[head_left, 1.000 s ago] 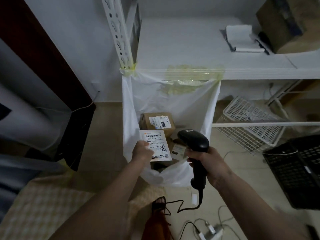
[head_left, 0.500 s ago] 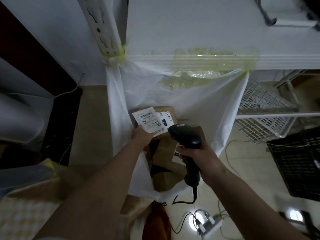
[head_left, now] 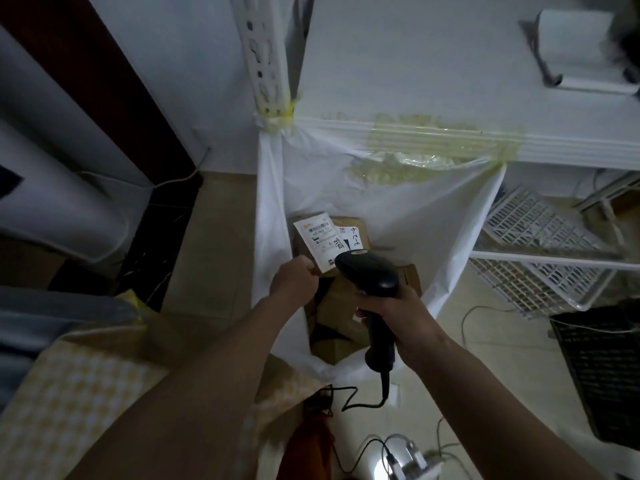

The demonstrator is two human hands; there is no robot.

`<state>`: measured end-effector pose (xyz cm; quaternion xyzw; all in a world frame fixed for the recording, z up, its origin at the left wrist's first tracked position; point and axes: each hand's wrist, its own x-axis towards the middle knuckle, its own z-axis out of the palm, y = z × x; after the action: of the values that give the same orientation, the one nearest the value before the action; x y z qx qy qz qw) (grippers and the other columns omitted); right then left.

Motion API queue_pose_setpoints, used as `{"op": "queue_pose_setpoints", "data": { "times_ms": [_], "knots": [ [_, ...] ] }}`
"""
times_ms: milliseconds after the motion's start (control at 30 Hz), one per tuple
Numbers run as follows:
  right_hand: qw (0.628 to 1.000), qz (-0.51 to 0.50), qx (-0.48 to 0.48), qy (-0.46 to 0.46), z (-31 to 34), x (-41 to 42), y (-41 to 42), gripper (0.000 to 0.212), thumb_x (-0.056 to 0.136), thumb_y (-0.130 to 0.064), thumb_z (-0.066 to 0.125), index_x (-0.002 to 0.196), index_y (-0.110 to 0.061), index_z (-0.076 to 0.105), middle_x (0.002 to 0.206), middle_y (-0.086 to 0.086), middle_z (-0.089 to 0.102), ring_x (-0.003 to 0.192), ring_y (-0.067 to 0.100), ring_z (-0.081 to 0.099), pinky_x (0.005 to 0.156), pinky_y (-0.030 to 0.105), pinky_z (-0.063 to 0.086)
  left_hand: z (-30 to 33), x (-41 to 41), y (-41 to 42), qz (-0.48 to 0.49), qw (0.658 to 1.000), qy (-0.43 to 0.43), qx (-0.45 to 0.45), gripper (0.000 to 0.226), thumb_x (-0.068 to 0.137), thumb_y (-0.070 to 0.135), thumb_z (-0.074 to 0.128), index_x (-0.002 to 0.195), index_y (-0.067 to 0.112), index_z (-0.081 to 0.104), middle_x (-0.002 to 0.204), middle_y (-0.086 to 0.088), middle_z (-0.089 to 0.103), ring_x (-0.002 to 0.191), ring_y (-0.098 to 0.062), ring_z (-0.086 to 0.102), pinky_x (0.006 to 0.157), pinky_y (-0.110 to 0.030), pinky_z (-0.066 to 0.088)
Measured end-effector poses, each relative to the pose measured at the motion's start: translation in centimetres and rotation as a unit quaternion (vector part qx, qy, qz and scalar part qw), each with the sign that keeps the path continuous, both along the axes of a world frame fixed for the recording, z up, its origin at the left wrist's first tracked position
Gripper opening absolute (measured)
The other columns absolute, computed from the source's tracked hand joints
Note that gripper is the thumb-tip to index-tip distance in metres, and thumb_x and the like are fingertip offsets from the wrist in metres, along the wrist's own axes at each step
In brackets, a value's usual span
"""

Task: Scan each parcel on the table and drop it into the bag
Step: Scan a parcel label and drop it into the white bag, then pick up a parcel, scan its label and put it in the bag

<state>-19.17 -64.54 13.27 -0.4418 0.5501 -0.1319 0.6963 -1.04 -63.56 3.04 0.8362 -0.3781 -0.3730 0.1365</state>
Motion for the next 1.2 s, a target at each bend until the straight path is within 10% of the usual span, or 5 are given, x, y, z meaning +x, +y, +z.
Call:
{"op": "queue_pose_setpoints", "data": {
  "times_ms": [267, 533, 1200],
  "knots": [
    [0.993, 0.108, -0.009, -0.048, 3.3, -1.4, 9.3, 0.014, 0.079, -0.001, 0.07, 0.093, -0.001, 0.067, 0.071, 0.012, 0.059, 0.067, 0.023, 0.056, 0.066, 0.033, 0.046, 7.1, -2.5, 16.7, 0.004, 0.988, -0.154, -0.002, 0.015, 0.094, 0.019, 0.049, 0.103, 0.016, 0.061, 0.107, -0.006, 0.062, 0.101, -0.028, 0.06, 0.072, -0.026, 0.038],
    [0.956, 0.284, 0.022, -0.063, 5.3, 0.2, 22.8, 0.015, 0.078, -0.002, 0.073, 0.088, 0.002, 0.063, 0.072, 0.014, 0.058, 0.068, 0.026, 0.057, 0.069, 0.038, 0.046, 9.8, -6.8, 38.4, 0.151, 0.962, -0.217, 0.073, 0.035, 0.098, 0.027, 0.047, 0.13, 0.015, 0.053, 0.129, -0.008, 0.057, 0.117, -0.026, 0.056, 0.091, -0.031, 0.045],
    [0.77, 0.633, 0.015, -0.074, 8.0, 4.1, 59.6, 0.014, 0.08, -0.002, 0.071, 0.093, -0.001, 0.068, 0.083, 0.014, 0.064, 0.072, 0.022, 0.061, 0.069, 0.03, 0.05, 12.8, -20.0, 80.1, 0.531, 0.814, -0.146, 0.187, 0.036, 0.097, 0.032, 0.051, 0.129, 0.017, 0.053, 0.132, -0.005, 0.055, 0.12, -0.024, 0.055, 0.092, -0.032, 0.045]
  ]
}}
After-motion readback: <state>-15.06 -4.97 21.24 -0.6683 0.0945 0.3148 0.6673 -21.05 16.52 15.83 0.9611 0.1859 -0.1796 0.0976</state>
